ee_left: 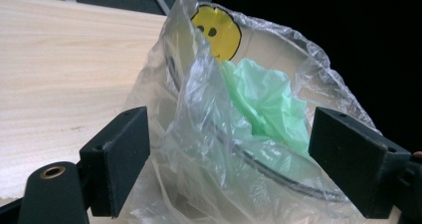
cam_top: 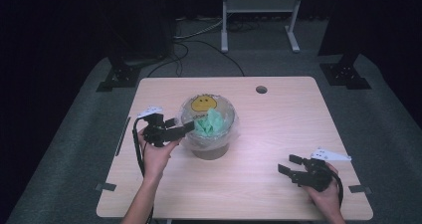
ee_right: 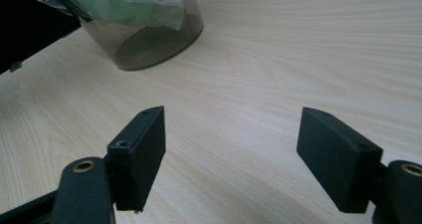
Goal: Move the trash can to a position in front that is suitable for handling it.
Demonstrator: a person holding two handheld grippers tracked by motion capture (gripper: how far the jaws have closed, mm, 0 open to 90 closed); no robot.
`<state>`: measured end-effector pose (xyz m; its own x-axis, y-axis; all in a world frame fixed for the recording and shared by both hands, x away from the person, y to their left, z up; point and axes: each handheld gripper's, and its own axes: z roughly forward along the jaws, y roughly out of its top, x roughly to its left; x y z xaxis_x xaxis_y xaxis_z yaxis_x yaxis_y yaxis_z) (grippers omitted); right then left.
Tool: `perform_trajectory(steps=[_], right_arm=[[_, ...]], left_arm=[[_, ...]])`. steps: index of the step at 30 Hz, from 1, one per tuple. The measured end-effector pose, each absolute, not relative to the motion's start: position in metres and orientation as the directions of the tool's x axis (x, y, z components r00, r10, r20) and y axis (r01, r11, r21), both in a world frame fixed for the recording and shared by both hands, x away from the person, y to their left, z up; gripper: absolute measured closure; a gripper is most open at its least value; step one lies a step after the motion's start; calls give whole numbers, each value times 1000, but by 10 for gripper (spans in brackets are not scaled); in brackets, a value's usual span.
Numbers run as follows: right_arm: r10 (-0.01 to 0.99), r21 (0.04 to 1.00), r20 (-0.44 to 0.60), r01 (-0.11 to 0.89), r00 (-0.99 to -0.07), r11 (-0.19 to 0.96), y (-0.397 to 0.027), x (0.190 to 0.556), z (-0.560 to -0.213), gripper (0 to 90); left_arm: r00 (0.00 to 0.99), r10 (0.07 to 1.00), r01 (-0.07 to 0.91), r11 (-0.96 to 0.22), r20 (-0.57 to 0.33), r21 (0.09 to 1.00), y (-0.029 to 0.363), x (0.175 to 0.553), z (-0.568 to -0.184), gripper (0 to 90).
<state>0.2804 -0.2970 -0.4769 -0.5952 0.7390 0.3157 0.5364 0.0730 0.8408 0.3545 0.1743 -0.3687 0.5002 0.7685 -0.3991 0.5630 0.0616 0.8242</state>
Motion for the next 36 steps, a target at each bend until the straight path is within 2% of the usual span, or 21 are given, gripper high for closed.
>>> perform_trajectory(steps=[4, 10, 16, 27, 30, 33, 36], right_arm=[[738, 839, 317, 539, -596, 76, -296, 280, -477, 265], [738, 838, 319, 541, -594, 73, -296, 281, -478, 265], [738, 838, 318, 540, -596, 75, -296, 280, -478, 266], [737, 837, 317, 541, -598, 79, -295, 280, -478, 266], [736, 838, 316, 540, -598, 80, -295, 280, -479, 266], [736, 837, 318, 542, -598, 79, -295, 280, -479, 265], [735, 834, 319, 546, -598, 82, -294, 281, -480, 266]], left_arm=[[495, 772, 551, 75, -398, 831, 176, 359, -366, 156], [494, 776, 540, 79, -392, 838, 176, 368, -365, 230], [509, 781, 506, 69, -362, 860, 174, 373, -365, 423], [488, 804, 447, 105, -341, 888, 181, 374, -367, 716], [494, 815, 412, 87, -303, 907, 182, 370, -365, 784], [510, 804, 401, 94, -307, 911, 184, 367, -366, 857], [532, 776, 393, 127, -338, 911, 185, 363, -368, 877]])
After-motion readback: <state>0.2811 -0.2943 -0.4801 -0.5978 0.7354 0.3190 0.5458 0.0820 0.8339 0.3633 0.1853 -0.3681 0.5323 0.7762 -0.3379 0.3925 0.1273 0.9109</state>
